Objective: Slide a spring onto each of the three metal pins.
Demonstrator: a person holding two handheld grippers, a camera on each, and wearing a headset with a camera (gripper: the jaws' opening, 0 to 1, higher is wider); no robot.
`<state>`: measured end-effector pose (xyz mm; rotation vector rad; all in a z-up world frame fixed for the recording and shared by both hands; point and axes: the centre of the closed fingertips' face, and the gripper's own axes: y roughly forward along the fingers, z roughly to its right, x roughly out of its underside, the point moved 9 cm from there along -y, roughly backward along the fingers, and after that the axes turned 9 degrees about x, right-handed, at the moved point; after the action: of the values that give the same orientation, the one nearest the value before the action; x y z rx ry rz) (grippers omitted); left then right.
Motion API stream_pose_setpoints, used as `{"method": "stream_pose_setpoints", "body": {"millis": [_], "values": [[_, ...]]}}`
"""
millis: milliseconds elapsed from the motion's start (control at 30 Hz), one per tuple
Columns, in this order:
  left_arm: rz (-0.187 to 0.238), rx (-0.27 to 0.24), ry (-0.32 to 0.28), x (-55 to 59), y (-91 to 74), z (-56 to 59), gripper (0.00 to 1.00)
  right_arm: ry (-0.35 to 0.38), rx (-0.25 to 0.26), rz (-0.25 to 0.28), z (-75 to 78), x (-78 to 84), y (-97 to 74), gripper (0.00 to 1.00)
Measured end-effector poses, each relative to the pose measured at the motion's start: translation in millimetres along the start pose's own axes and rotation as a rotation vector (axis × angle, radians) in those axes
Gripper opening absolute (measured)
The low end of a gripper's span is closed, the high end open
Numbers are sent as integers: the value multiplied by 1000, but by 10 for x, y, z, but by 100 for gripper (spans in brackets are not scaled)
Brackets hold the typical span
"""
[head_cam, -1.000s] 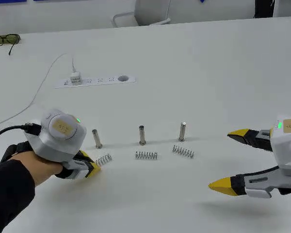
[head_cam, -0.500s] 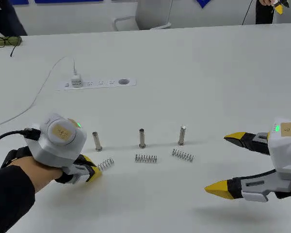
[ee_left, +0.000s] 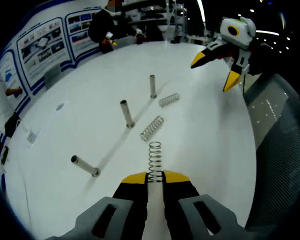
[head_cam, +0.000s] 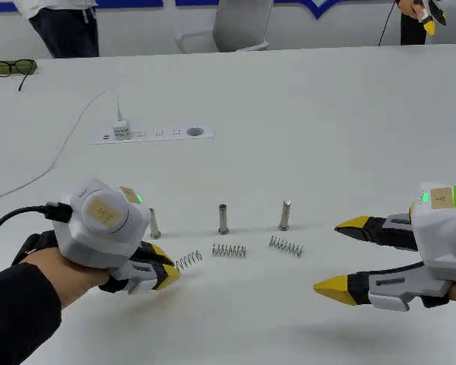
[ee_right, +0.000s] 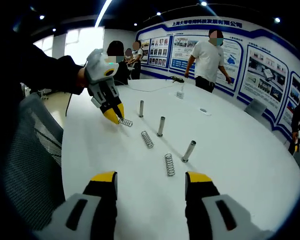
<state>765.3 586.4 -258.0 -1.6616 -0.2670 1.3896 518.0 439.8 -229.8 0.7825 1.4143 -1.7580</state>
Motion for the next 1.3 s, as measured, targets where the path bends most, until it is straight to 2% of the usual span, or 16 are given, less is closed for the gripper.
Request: {"method": "stream_pose_setpoints", "body": {"millis": [67, 167, 400, 500, 767, 1133, 1300], "values": [[9, 11, 14, -11, 11, 7, 10, 1, -15, 0, -14, -11, 10, 52], [24, 33, 37, -53, 14, 75, 10, 13, -54, 9, -57, -55, 36, 47], [55, 67, 77, -117, 42, 151, 10, 8, -119, 28, -141, -172, 109, 40], [66, 82, 105, -165, 53, 201, 10, 17, -161, 47, -196, -268, 168, 37], [96, 104, 162, -264, 32, 316, 10, -20, -226, 70, -310, -459, 362, 32], [148, 138, 216, -377, 3, 460, 10, -17, -276, 81, -381, -500, 436, 26], [185, 159, 237, -452, -20, 513, 10, -15, -292, 83, -411, -505, 442, 24]]}}
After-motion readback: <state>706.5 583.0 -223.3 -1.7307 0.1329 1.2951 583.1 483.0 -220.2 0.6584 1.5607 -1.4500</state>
